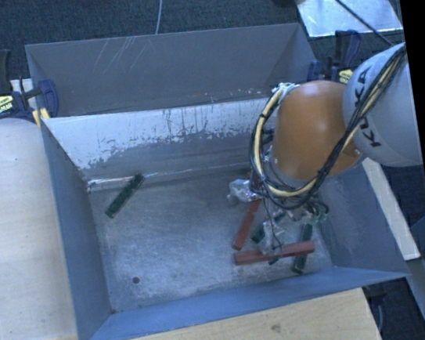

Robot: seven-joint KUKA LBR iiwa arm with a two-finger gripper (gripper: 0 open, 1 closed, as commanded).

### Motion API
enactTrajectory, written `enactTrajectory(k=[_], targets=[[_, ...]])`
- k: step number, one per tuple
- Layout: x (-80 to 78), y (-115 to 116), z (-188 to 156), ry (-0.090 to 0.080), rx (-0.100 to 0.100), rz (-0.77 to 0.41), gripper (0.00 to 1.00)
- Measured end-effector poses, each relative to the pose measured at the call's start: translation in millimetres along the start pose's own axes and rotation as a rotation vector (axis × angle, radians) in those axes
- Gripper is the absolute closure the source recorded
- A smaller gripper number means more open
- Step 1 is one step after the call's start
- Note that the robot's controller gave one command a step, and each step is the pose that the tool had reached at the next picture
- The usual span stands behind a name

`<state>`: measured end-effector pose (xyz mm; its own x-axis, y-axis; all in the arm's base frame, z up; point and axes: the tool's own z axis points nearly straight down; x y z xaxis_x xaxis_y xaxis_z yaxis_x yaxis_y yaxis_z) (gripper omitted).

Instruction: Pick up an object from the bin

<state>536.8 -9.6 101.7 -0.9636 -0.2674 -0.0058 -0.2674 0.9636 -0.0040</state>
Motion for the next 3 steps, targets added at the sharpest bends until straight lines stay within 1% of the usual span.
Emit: enactTrajectory(k=[1, 2, 3], targets=[[-22.0, 12.0, 29.2, -0.003, -0.003, -0.015, 1.00], [-20.3, 12.3, 31.3, 0.002, -0.004, -0.014, 0.00], [-20.4, 12.3, 31.1, 0.001, -0.004, -0.013, 1.00]])
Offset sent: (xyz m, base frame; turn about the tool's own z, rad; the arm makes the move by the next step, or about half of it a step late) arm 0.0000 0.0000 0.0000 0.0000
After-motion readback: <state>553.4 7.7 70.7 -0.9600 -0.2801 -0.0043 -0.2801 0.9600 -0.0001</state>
